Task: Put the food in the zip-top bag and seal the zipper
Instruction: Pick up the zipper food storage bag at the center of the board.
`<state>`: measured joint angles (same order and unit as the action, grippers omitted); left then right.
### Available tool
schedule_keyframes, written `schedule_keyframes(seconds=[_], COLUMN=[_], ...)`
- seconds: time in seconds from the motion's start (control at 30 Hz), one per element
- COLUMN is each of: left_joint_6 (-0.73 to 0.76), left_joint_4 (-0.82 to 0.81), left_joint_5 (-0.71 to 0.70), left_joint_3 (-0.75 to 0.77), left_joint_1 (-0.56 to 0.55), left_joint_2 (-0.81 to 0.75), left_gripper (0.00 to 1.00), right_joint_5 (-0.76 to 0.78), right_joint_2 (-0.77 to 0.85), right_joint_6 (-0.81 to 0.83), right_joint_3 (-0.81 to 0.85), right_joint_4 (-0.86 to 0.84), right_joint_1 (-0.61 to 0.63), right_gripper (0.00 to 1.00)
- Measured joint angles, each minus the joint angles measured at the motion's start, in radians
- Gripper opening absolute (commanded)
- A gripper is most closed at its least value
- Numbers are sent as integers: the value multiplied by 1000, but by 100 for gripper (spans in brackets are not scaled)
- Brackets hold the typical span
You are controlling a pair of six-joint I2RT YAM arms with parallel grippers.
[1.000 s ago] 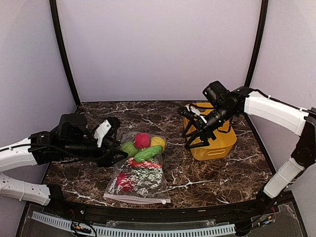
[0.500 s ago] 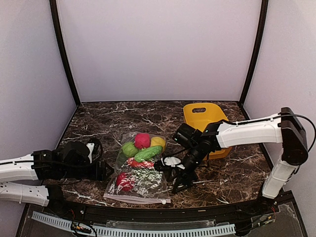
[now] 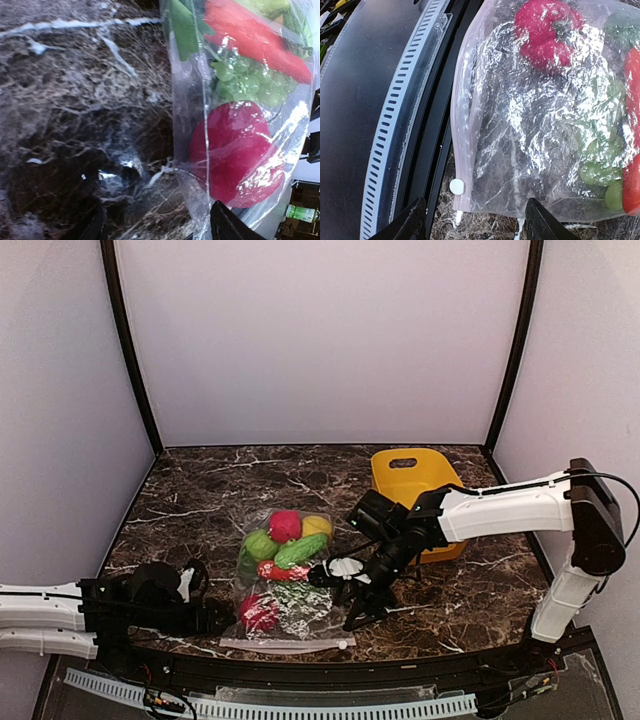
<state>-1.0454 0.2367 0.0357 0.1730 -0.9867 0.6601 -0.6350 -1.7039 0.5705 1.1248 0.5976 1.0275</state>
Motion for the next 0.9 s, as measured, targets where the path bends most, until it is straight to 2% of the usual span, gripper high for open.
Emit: schedule_keyframes(seconds=[0.13,0.33,0.53,0.63,0.8,0.9], left_joint_6=[-1,-17,-61,-74,-67,-46], left_joint_4=[-99,-160,-46,-31,-12,-34], left_joint_5=[72,103,92,92,118,151], left_joint_3=[-2,-2,-3,-15,-40,-40], left_joint_1=[0,0,0,0,1,1], left_joint_2=[62,39,-203,-271,-232,-117], left_gripper=[59,66,68,68,68,66], right_joint_5=[5,5,8,12,12,12], right_joint_2=[6,8,25,34,34,34], right_joint_6=[0,0,1,4,4,4], right_joint_3=[0,-4,-28,-28,-27,-26], right_joint_4=[1,0,3,2,3,6], right_joint_1=[0,0,0,0,0,0], right_gripper=[66,65,65,65,65,65])
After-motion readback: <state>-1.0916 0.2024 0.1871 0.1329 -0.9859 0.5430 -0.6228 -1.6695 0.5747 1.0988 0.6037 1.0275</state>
